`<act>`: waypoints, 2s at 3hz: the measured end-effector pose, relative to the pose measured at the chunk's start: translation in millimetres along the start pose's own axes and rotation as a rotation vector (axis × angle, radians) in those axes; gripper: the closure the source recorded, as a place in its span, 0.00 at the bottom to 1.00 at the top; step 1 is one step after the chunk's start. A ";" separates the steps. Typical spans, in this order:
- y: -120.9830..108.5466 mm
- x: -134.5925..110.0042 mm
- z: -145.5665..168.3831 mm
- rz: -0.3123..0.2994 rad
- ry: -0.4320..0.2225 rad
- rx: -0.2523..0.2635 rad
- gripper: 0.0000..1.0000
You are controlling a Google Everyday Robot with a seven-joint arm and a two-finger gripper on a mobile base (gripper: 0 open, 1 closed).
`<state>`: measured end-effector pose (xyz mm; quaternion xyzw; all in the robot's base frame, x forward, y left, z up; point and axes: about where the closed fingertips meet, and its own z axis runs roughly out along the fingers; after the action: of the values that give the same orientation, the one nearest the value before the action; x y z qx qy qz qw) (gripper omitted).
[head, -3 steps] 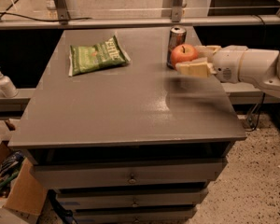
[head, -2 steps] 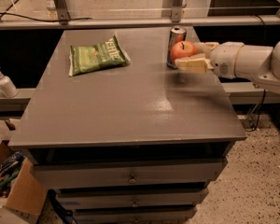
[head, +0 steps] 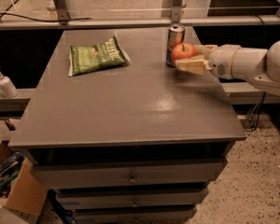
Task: Move apple near redbull can
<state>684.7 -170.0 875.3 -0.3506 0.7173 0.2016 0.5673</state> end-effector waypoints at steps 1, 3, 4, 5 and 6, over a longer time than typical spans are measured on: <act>-0.9 8.3 3.2 0.019 0.001 0.003 1.00; 1.3 24.9 2.6 0.073 0.006 0.010 0.82; 3.8 29.4 4.7 0.091 0.011 0.008 0.58; 4.3 31.0 5.3 0.098 0.014 0.007 0.36; 4.4 32.2 4.6 0.102 0.017 0.008 0.13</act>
Offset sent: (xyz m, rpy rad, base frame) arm -0.0033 -0.0111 -0.0284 0.0464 0.0493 -0.0424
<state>681.0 -172.7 842.7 -0.3129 0.7401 0.2244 0.5514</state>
